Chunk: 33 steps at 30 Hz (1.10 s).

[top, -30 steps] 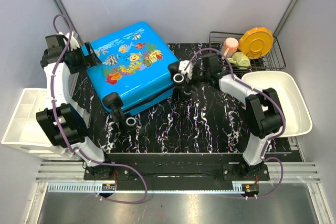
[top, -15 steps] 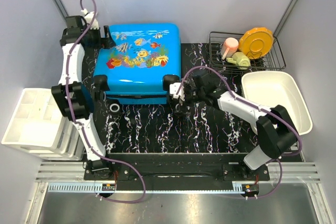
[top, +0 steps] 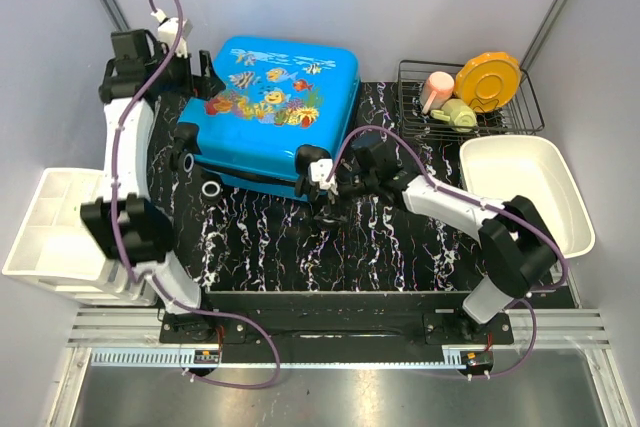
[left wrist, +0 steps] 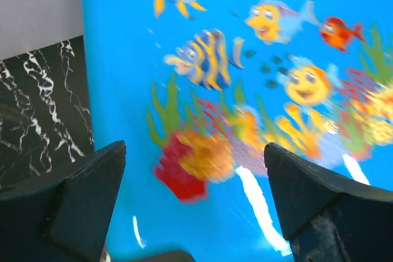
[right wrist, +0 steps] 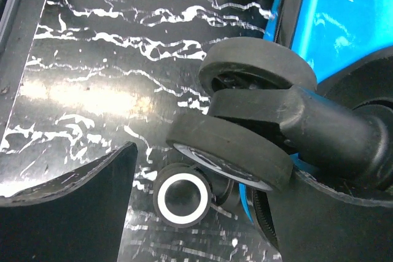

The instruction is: Open, take out, and arrange the luggage

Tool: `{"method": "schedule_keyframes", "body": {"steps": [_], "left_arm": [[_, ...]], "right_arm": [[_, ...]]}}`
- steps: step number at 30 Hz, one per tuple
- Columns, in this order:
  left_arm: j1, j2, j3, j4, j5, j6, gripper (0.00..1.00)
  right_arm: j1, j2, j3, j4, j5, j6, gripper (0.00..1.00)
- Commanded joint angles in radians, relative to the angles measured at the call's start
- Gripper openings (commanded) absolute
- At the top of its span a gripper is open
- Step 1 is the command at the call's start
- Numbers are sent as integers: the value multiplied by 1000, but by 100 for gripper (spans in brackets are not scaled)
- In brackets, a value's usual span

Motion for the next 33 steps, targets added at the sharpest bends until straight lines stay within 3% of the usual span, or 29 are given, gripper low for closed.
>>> {"method": "schedule_keyframes", "body": {"steps": [1, 8, 10, 19, 26, 29, 33], "left_arm": [[-2, -278, -204, 57, 94, 23, 99], [-1, -474, -474, 11, 126, 52, 98], [-1, -526, -531, 8, 137, 49, 98], [-2, -605, -609, 40, 164, -11, 97], [-50, -620, -612, -12, 195, 66, 97], [-85, -651, -629, -53, 154, 115, 96], [-134, -704, -680, -66, 89, 138, 97]], "right_arm": [[72, 67, 96, 298, -78, 102, 89], [164, 139, 178, 401, -15, 218, 87], [163, 102, 158, 396, 88, 289, 83], [17, -212, -186, 382, 324, 490, 73], [-74, -68, -100, 370, 252, 533, 69], [-94, -14, -27, 263, 181, 499, 73], [-92, 18, 20, 206, 215, 421, 77]]}}
